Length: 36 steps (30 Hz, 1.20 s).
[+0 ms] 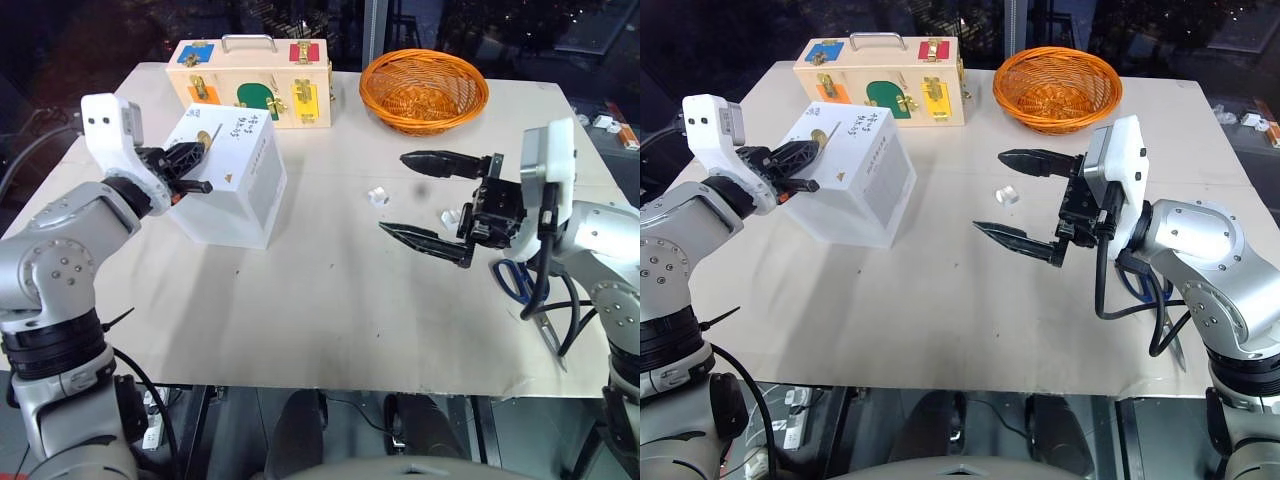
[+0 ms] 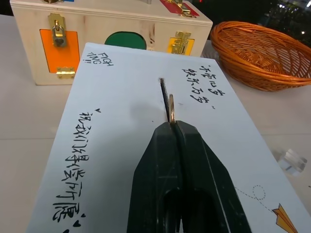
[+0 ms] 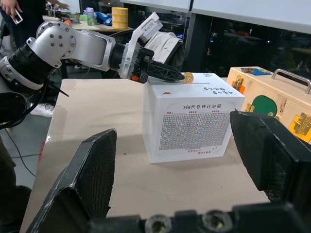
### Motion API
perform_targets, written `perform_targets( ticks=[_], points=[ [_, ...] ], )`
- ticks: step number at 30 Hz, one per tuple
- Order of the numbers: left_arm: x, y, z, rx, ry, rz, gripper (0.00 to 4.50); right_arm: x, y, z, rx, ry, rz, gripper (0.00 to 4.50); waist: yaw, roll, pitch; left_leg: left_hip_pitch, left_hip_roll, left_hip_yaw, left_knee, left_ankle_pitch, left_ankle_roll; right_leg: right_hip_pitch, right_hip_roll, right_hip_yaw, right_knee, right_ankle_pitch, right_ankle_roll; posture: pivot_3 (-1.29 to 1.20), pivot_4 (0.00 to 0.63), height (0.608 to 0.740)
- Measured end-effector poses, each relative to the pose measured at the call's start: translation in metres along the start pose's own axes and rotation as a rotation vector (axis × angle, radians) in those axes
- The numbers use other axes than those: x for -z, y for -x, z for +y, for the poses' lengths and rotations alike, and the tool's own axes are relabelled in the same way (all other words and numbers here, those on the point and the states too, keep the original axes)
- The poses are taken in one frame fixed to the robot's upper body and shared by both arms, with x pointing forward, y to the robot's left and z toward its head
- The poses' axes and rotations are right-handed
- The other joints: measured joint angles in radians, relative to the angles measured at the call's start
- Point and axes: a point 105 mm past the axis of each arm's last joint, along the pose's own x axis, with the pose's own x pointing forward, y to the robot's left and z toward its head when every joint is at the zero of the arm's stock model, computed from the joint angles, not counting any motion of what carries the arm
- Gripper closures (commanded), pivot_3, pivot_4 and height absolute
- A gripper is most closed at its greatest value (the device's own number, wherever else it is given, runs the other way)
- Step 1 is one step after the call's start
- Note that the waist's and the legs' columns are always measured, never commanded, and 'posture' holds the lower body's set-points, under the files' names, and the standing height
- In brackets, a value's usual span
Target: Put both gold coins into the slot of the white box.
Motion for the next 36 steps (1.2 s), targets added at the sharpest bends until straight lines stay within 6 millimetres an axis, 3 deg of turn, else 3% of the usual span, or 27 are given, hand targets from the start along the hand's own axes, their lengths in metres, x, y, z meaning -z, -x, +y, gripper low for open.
perform_targets(
  ticks=[10,13,17,21,23,26,28,32,34,36],
  points=[
    [-0.001,-0.002,-0.003,-0.005,-0.028,0.02,4.5,0.0,0.0,0.0,0.0,0.001,0.001,0.42,0.0,0.0,0.0,0.0,0.0,0.0,0.0,0.0,0.0,0.0,0.0,0.0,0.0,0.0,0.0,0.0,0.15,0.726],
    [-0.001,-0.002,-0.004,-0.003,-0.031,0.022,3.77,0.0,0.0,0.0,0.0,0.001,0.001,0.34,0.0,0.0,0.0,0.0,0.0,0.0,0.0,0.0,0.0,0.0,0.0,0.0,0.0,0.0,0.0,0.0,0.15,0.726],
    [-0.003,-0.003,-0.005,-0.001,-0.026,0.01,2.1,0.0,0.0,0.0,0.001,0.001,0.003,0.34,0.0,0.0,0.0,0.0,0.0,0.0,0.0,0.0,0.0,0.0,0.0,0.0,0.0,0.0,0.0,0.0,0.15,0.726],
    [-0.012,-0.004,-0.009,0.02,-0.012,-0.034,2.1,0.001,0.001,0.0,0.004,0.003,0.01,0.34,0.001,0.0,0.0,0.0,0.0,0.0,0.0,0.0,0.0,0.0,0.0,0.0,0.0,0.0,0.0,0.0,0.15,0.726],
    [-0.024,-0.004,-0.023,0.11,0.003,-0.084,2.1,0.003,0.003,-0.001,0.028,0.005,0.023,0.34,0.003,-0.001,0.0,-0.001,0.0,-0.001,0.001,0.0,-0.001,0.0,0.0,-0.001,0.0,0.0,0.0,0.0,0.15,0.726],
    [-0.053,0.007,-0.065,0.35,-0.021,-0.188,2.1,0.009,0.01,-0.009,0.122,-0.021,0.055,0.34,0.005,-0.001,0.0,-0.001,-0.001,-0.001,0.001,0.002,-0.004,0.001,-0.001,-0.001,0.0,0.0,0.0,0.0,0.15,0.726],
    [-0.056,0.016,-0.089,0.485,-0.038,-0.199,2.1,0.013,0.019,-0.014,0.185,-0.037,0.068,0.34,0.003,-0.001,0.0,0.0,-0.001,0.0,0.001,0.002,-0.004,0.001,-0.001,0.0,0.0,0.0,0.0,0.0,0.15,0.726],
    [-0.032,0.023,-0.116,0.647,-0.027,-0.115,2.1,0.025,0.039,-0.006,0.247,-0.058,0.153,0.34,0.001,-0.001,-0.001,0.001,-0.001,-0.001,0.0,0.002,-0.004,0.002,-0.001,-0.001,0.0,0.0,0.0,0.0,0.15,0.726],
    [0.0,0.033,-0.123,0.72,-0.03,-0.014,2.1,0.036,0.064,0.004,0.314,-0.1,0.223,0.34,0.0,0.0,-0.001,0.001,-0.001,-0.001,-0.001,0.002,-0.004,0.002,-0.001,0.0,-0.001,0.0,0.0,0.0,0.15,0.726],
    [0.031,0.041,-0.116,0.735,-0.009,0.097,2.1,0.05,0.092,0.013,0.383,-0.16,0.31,0.34,-0.002,-0.001,-0.001,0.001,0.0,0.0,-0.001,0.002,-0.004,0.001,0.0,0.0,-0.001,0.0,0.0,0.0,0.15,0.726]
  ],
)
